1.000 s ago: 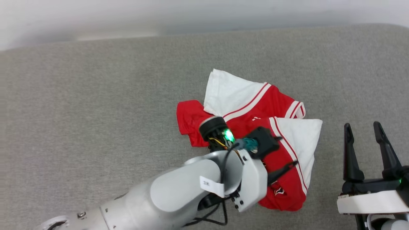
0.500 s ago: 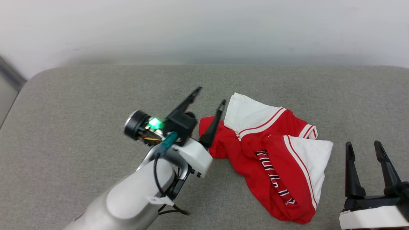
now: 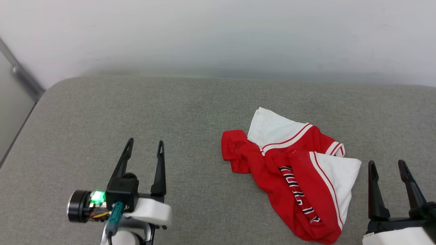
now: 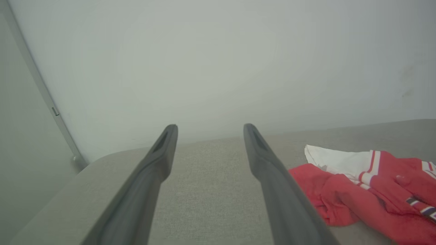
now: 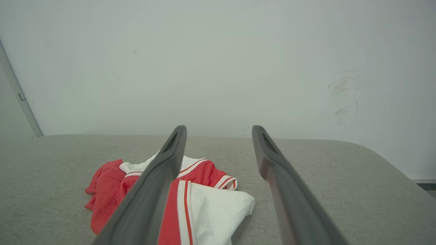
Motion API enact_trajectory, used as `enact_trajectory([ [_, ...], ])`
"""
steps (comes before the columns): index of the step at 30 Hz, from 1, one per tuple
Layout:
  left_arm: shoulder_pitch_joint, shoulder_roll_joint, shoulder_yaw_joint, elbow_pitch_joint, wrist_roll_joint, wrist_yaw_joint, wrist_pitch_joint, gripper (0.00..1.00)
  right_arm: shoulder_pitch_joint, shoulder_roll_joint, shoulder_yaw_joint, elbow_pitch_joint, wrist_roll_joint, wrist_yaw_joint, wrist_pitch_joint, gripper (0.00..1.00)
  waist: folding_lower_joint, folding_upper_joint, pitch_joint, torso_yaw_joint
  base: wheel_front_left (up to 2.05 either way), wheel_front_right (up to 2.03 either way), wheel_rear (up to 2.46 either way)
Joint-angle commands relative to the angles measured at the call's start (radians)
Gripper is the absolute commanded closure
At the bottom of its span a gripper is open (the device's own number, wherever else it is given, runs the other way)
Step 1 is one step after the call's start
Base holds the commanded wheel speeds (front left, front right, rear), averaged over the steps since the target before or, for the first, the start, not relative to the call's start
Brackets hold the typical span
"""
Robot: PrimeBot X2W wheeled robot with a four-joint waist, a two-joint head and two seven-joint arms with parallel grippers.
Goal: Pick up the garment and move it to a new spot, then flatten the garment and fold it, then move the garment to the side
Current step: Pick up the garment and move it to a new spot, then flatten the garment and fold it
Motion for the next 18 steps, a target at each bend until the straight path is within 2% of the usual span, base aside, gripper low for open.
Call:
enact_trajectory([
  [1, 0.045, -0.015, 0.035, -0.010, 0.032, -0.011, -0.002, 0.00, 0.018, 0.002, 0.000, 0.001, 0.008, 0.000, -0.002, 0.00, 0.0000, 0.0000, -0.003, 0.001, 0.00, 0.00, 0.00],
  [9, 0.164, -0.073, 0.146, -0.008, 0.113, -0.076, -0.003, 0.00, 0.035, 0.002, -0.011, 0.017, 0.028, 0.000, -0.002, 0.00, 0.0000, 0.0000, -0.016, 0.005, 0.00, 0.00, 0.00],
  [18, 0.222, -0.130, 0.210, 0.004, 0.172, -0.140, -0.003, 0.00, 0.056, 0.002, -0.012, 0.035, 0.066, 0.000, -0.002, 0.00, 0.0000, 0.0000, -0.025, 0.007, 0.00, 0.00, 0.00],
])
